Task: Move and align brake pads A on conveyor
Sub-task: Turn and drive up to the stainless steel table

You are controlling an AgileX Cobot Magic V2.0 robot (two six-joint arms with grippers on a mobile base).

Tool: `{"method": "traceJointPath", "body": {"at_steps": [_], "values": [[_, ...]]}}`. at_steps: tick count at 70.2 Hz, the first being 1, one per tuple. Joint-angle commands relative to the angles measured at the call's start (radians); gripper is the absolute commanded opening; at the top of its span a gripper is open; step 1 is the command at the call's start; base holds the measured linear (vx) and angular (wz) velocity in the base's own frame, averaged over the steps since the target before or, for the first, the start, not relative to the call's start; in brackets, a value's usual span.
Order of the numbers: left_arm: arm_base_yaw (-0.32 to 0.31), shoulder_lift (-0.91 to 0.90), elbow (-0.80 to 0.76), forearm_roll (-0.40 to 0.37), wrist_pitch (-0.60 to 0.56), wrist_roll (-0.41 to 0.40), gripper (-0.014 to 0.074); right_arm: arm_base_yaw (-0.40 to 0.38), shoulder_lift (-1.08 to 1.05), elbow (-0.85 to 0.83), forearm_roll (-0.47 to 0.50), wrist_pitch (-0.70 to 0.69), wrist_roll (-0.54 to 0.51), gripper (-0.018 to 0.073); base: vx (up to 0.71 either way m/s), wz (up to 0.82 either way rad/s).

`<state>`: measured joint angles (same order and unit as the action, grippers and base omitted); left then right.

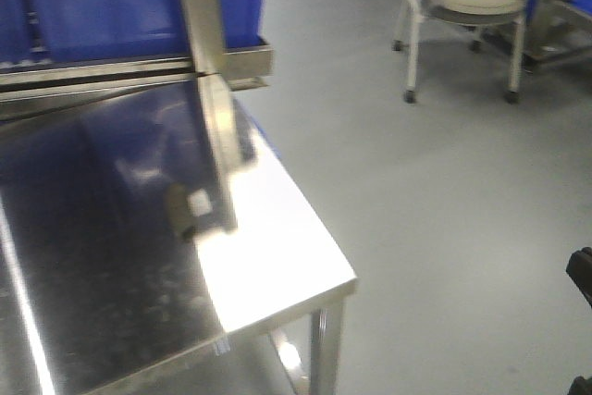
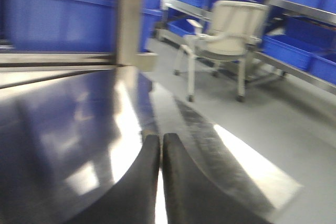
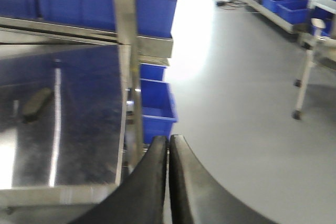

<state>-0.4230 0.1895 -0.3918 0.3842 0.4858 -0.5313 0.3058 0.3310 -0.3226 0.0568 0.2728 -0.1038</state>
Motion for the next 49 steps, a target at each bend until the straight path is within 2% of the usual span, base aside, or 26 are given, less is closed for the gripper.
{"method": "traceJointPath", "body": {"at_steps": [1,26,49], "values": [[-0.007,0.015,-0.026,0.012,-0.069,-0.001,-0.0006,-0.004,0.009,-0.028,-0.006,-0.073,-0.002,-0.0006,0.1,0.65],[-0.007,0.015,-0.026,0.012,-0.069,-0.001,-0.0006,-0.004,0.009,-0.028,-0.006,-0.073,-0.002,-0.0006,0.1,0.63],[-0.007,0.015,-0.026,0.012,-0.069,-0.001,-0.0006,-0.004,0.009,-0.028,-0.006,-0.073,-0.002,-0.0006,0.11,0.38]]}}
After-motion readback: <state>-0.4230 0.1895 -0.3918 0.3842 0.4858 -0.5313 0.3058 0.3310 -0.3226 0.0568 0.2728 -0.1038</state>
